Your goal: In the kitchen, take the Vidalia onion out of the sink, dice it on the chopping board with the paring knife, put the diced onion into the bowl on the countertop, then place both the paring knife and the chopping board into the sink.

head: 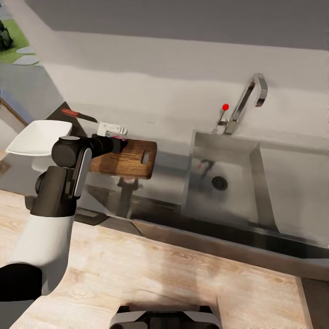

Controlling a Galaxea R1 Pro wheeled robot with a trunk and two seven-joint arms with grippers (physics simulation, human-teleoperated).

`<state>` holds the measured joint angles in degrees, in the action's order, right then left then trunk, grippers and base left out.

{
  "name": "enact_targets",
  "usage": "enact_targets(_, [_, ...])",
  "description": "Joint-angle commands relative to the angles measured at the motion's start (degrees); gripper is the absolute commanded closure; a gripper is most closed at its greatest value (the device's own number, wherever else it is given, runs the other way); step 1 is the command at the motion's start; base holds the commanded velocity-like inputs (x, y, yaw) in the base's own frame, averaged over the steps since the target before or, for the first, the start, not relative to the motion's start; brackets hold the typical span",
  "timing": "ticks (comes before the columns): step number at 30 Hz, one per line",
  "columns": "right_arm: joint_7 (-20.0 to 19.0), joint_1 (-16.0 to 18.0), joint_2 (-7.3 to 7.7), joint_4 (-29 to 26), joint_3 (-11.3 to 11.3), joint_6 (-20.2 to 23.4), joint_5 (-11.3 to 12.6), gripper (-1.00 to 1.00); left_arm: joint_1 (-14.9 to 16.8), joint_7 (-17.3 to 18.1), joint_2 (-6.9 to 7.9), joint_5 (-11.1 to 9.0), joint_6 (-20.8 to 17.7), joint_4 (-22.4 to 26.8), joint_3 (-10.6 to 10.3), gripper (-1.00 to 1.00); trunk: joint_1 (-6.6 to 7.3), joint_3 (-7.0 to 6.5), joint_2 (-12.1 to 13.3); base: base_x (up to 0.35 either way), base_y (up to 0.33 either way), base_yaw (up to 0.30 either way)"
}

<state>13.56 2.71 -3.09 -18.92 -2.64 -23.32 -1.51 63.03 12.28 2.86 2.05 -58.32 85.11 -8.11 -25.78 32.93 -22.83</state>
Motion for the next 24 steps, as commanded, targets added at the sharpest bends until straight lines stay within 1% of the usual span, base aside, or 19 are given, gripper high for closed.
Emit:
enact_targets(1, [0.51,0.02,0.01,0.03,-0.27,-0.06,-0.16,-1.0,0.06,0.2,0.04,0.23,-0.22,0.05,-0.07,1.0,-0.01,0.07,-0.09,-0.16,0.0,0.0])
enact_targets(8, [0.5,0.02,0.01,0.03,-0.26,-0.06,-0.16,-1.0,0.07,0.2,0.04,0.23,-0.22,-0.03,-0.07,1.0,-0.01,0.26,-0.09,-0.025,0.0,0.0])
enact_targets(24, [0.5,0.02,0.01,0.03,-0.26,-0.05,-0.16,-1.0,0.07,0.2,0.04,0.23,-0.22,-0.1,-0.07,1.0,-0.01,1.6,-0.09,-0.001,0.0,0.0])
